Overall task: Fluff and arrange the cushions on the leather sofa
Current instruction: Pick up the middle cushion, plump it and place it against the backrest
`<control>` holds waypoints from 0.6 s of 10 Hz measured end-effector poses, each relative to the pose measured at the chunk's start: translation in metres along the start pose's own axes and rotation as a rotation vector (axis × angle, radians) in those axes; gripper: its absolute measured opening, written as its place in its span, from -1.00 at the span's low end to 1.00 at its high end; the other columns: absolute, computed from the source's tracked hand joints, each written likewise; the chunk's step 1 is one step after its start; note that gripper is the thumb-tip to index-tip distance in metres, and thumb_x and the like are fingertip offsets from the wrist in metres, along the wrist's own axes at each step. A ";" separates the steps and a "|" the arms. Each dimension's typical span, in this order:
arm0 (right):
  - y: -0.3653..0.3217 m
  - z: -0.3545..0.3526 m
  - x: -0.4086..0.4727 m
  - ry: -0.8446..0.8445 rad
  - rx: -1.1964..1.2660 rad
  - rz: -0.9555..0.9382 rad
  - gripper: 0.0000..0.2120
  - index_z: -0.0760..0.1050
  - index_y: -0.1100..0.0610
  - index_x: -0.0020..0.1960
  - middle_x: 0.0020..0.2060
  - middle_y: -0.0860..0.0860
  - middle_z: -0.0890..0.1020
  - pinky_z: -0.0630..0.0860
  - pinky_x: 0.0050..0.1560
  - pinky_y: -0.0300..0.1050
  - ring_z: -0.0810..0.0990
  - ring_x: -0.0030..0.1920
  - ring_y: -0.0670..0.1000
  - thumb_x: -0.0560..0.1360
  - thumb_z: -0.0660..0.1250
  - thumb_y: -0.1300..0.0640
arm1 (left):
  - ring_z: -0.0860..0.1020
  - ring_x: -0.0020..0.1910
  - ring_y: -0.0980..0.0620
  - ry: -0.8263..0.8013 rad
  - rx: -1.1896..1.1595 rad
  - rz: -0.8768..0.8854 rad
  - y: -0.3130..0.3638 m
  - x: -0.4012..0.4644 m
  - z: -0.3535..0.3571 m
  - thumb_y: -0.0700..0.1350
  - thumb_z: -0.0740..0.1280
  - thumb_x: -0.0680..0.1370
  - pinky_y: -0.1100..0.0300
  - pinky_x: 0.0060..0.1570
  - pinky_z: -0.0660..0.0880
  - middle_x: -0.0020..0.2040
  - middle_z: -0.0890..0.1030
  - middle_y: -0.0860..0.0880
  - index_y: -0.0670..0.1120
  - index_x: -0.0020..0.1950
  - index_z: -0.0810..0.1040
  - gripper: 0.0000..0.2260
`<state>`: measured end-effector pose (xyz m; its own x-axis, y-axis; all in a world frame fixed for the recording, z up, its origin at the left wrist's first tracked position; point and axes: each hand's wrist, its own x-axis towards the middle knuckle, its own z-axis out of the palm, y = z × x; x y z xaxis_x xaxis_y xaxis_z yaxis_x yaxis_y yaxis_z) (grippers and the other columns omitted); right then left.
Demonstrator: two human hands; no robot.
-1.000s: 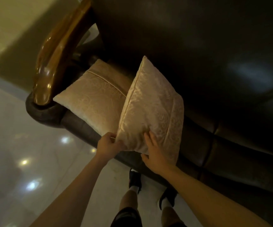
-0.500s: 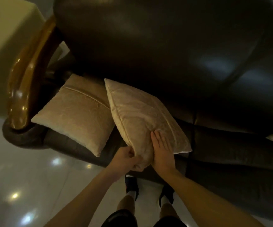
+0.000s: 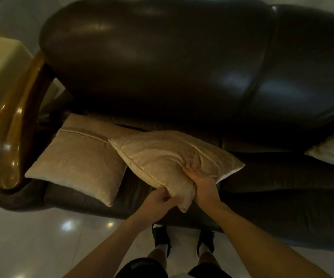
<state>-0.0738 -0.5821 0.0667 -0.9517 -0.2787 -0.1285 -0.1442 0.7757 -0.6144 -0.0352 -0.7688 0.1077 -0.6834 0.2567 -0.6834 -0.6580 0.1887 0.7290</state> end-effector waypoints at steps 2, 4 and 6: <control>-0.010 -0.049 -0.002 0.208 0.159 0.025 -0.48 0.34 0.07 0.37 0.30 0.05 0.48 0.32 0.38 -0.16 0.43 0.32 0.00 0.47 0.35 0.36 | 0.52 0.25 0.09 0.140 -0.058 -0.022 0.005 0.009 -0.017 0.35 0.25 0.41 0.10 0.25 0.45 0.25 0.56 0.08 0.09 0.26 0.54 -0.47; -0.020 -0.122 -0.003 0.340 0.150 0.193 -0.54 0.59 0.15 0.18 0.06 0.04 0.63 0.37 0.01 -0.45 0.58 0.06 0.00 0.37 0.33 0.50 | 0.40 0.40 -0.02 0.274 -0.187 0.013 0.014 0.019 -0.044 0.20 0.37 0.50 0.05 0.34 0.37 0.44 0.42 0.00 -0.01 0.51 0.33 -0.36; -0.031 -0.197 -0.007 0.443 0.350 0.205 -0.77 0.61 0.18 -0.03 -0.26 -0.14 0.57 0.43 -0.24 -0.52 0.53 -0.28 -0.21 0.38 0.41 0.42 | 0.42 0.36 -0.03 0.346 -0.274 0.085 0.038 0.025 -0.059 0.40 0.46 0.20 -0.08 0.43 0.34 0.38 0.46 0.02 -0.02 0.47 0.39 -0.06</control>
<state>-0.1159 -0.4927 0.2404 -0.9839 0.1778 0.0192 0.0803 0.5353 -0.8409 -0.0962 -0.8109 0.1159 -0.7734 -0.0809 -0.6287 -0.6226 -0.0892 0.7774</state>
